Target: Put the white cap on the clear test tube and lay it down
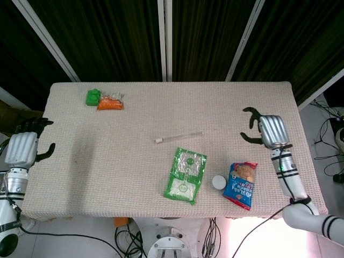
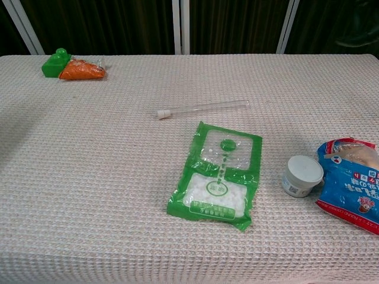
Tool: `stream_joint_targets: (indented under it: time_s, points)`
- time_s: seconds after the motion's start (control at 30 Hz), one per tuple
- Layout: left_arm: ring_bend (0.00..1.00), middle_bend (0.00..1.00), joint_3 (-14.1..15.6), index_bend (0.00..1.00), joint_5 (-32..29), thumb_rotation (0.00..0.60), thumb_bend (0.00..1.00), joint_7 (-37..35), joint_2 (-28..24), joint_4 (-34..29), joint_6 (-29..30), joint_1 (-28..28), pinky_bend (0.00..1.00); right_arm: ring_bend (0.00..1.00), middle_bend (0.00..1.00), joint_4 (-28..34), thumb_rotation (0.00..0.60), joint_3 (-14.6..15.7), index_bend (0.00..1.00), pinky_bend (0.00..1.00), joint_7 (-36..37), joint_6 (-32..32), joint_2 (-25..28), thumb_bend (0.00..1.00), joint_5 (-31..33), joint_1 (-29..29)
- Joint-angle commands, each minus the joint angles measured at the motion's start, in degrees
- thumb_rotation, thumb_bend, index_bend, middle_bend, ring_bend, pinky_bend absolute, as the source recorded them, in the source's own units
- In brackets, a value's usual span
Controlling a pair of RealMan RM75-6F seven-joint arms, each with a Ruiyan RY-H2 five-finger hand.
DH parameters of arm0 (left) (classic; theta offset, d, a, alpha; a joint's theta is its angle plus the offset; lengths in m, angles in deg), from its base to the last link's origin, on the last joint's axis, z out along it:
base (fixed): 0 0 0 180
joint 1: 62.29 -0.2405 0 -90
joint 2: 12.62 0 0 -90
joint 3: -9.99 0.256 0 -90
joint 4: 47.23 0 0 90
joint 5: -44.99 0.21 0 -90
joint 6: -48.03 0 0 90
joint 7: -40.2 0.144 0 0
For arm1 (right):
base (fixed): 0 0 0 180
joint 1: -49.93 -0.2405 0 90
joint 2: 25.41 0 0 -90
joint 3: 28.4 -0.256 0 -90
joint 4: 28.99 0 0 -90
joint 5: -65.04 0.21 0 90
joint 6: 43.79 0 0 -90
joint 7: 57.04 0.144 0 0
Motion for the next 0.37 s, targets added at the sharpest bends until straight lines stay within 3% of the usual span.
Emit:
stream_joint_targets:
  time_s: [0.03, 0.17, 0.37]
  points:
    - [0.09, 0.15, 2.5, 0.23, 3.9, 0.600, 0.35, -4.3, -1.3, 3.3, 3.9, -4.0, 0.10, 0.25, 0.27, 7.1, 0.600, 5.1, 0.15, 0.28, 2.4, -5.8, 11.3, 0.20, -1.9, 10.0]
    - [0.09, 0.15, 4.6, 0.23, 7.2, 0.600, 0.35, -6.3, -1.3, 4.3, 9.1, -8.4, 0.10, 0.10, 0.13, 7.4, 0.600, 7.9, 0.03, 0.14, 6.1, -9.8, 13.9, 0.21, -4.7, 15.0]
    - [0.09, 0.15, 8.2, 0.23, 13.0, 0.600, 0.35, -5.6, -0.6, 2.6, 15.7, -13.8, 0.10, 0.06, 0.09, 5.9, 0.600, 10.4, 0.00, 0.11, 8.4, -16.9, 13.1, 0.21, -8.2, 20.9]
